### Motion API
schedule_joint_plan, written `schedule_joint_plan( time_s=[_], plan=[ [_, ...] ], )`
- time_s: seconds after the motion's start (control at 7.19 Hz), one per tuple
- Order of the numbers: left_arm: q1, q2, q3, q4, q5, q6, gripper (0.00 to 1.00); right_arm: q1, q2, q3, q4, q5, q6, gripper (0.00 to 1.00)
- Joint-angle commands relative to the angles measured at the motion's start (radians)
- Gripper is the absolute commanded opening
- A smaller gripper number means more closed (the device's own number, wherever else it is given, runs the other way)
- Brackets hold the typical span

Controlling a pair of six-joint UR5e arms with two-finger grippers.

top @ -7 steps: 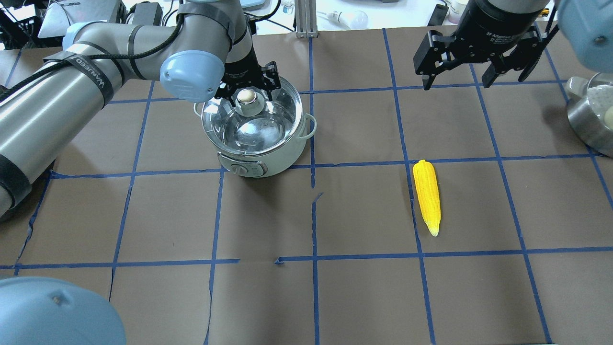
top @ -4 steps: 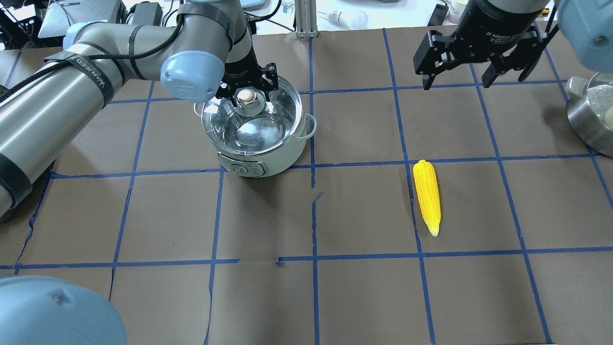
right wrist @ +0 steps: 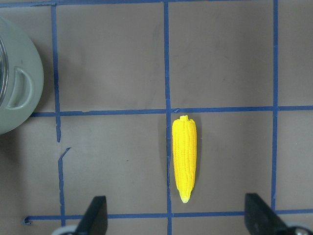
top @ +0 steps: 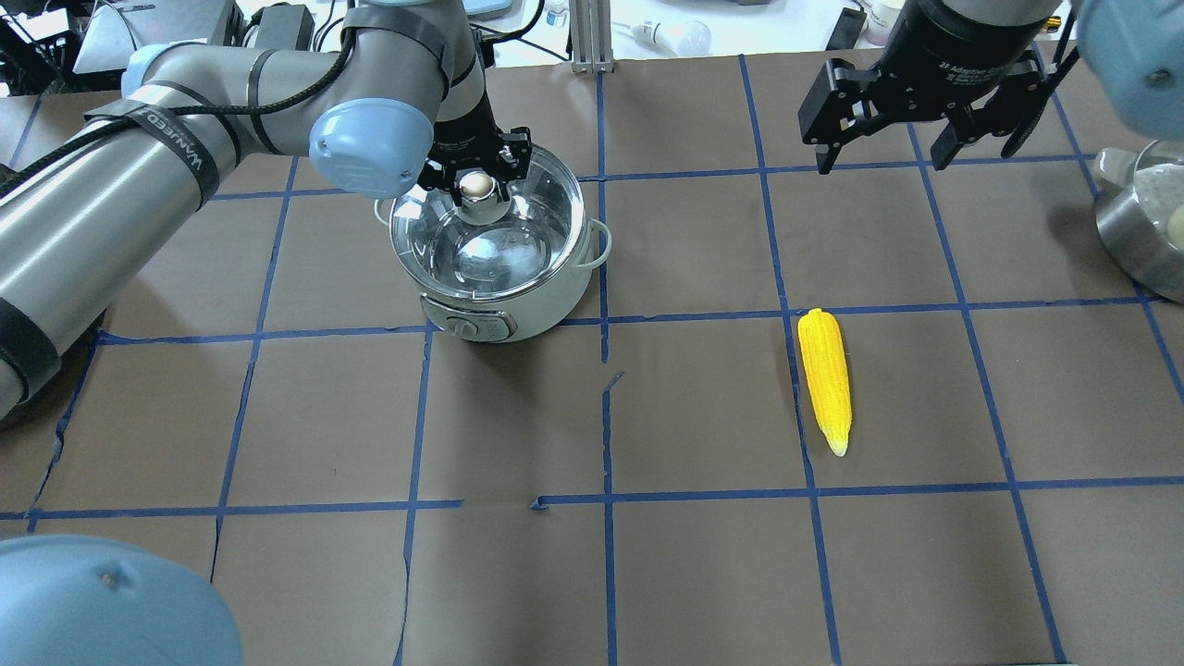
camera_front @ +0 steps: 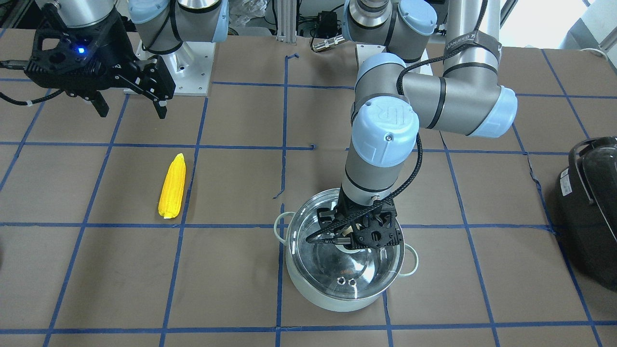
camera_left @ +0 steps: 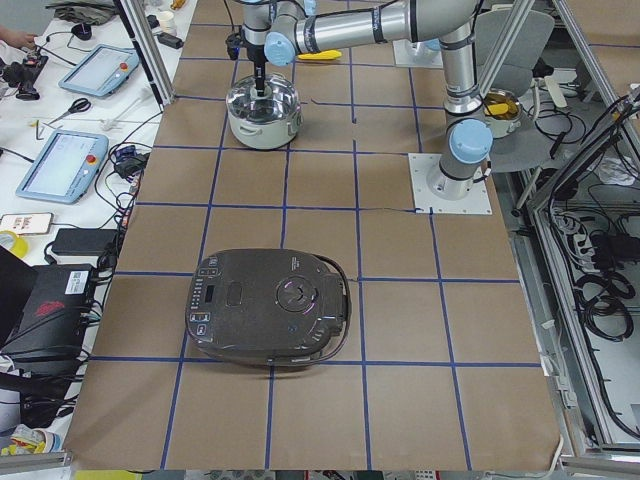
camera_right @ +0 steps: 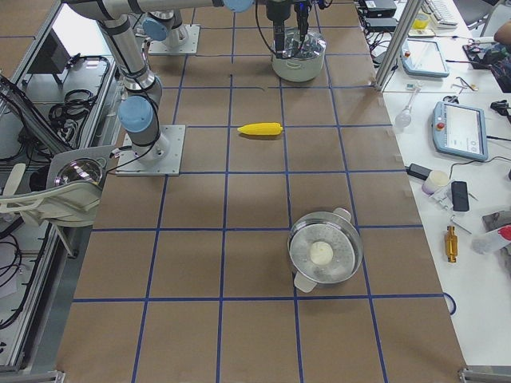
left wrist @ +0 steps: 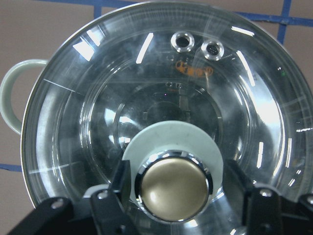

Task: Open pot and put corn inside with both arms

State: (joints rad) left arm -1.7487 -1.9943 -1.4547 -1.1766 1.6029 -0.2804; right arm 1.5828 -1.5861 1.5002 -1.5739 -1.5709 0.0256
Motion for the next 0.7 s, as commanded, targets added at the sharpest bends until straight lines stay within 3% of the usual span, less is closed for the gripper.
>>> schedule_joint_plan(
  time_s=[0.0, 0.14, 0.28, 0.56],
  plan=[
    [0.000, 0.003, 0.000, -0.002, 0.002, 0.004, 0.51, 0.000, 0.000, 0.000, 0.000, 0.000, 0.000, 1.00],
    [0.000, 0.011, 0.005, -0.014, 0.005, 0.006, 0.37, 0.000, 0.000, 0.000, -0.002, 0.000, 0.000, 1.00],
    [0.000, 0.017, 0.010, -0.017, 0.035, 0.036, 0.31, 0.000, 0.000, 0.000, 0.000, 0.000, 0.000, 1.00],
    [0.003, 0.040, 0.017, -0.037, 0.037, 0.041, 0.27, -0.001, 0.000, 0.000, 0.000, 0.000, -0.001, 1.00]
  ],
)
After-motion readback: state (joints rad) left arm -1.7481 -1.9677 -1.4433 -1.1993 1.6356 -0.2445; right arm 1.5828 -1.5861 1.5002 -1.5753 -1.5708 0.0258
